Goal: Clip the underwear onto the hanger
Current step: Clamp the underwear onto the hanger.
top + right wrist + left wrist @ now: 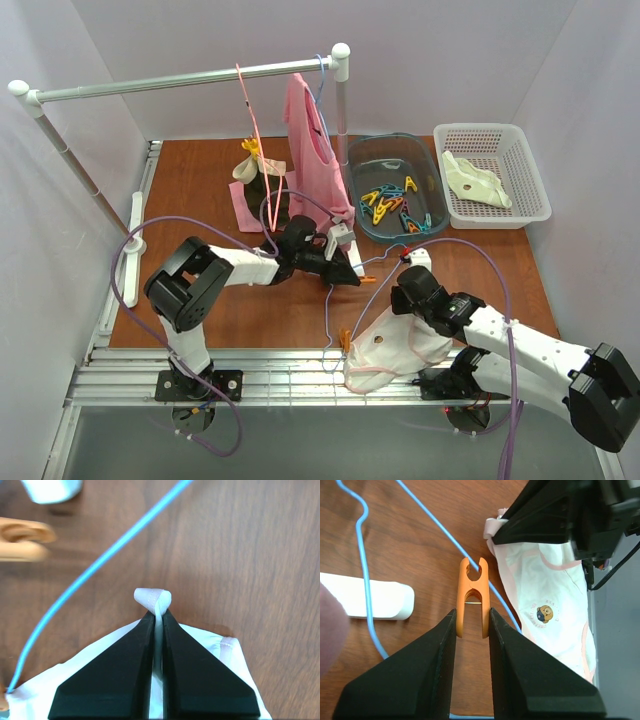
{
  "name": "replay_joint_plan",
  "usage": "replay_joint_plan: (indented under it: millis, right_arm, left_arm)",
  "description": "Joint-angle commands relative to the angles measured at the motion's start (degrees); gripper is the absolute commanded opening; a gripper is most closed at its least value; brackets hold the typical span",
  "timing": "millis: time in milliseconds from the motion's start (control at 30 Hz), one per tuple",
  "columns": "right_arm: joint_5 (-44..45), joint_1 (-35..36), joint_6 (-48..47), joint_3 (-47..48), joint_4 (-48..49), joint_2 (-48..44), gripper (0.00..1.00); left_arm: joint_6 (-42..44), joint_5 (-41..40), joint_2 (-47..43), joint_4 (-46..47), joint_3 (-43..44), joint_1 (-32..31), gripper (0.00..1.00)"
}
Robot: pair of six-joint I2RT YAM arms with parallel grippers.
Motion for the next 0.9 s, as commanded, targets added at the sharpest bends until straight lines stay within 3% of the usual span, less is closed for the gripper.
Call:
replay_joint_plan:
  millis: [0,333,867]
  right_arm:
    - [-1.9,-0.45,-4.15,1.84,4.58,-1.97,0.03]
    - [-5.94,-1.5,-7.76,2.64,10.04,1.11,0.03]
    - [-8.58,-2.91,-9.52,0.97,13.64,2.42,0.03]
  left_arm:
    - [0.27,4.61,1.17,-1.79,2.64,0.91,0.18]
    - [-0.43,8.22,3.8,-2.06,4.84,0.91,0.1]
    - [-0.78,7.78,6.97,-3.55,7.39,0.91,0.1]
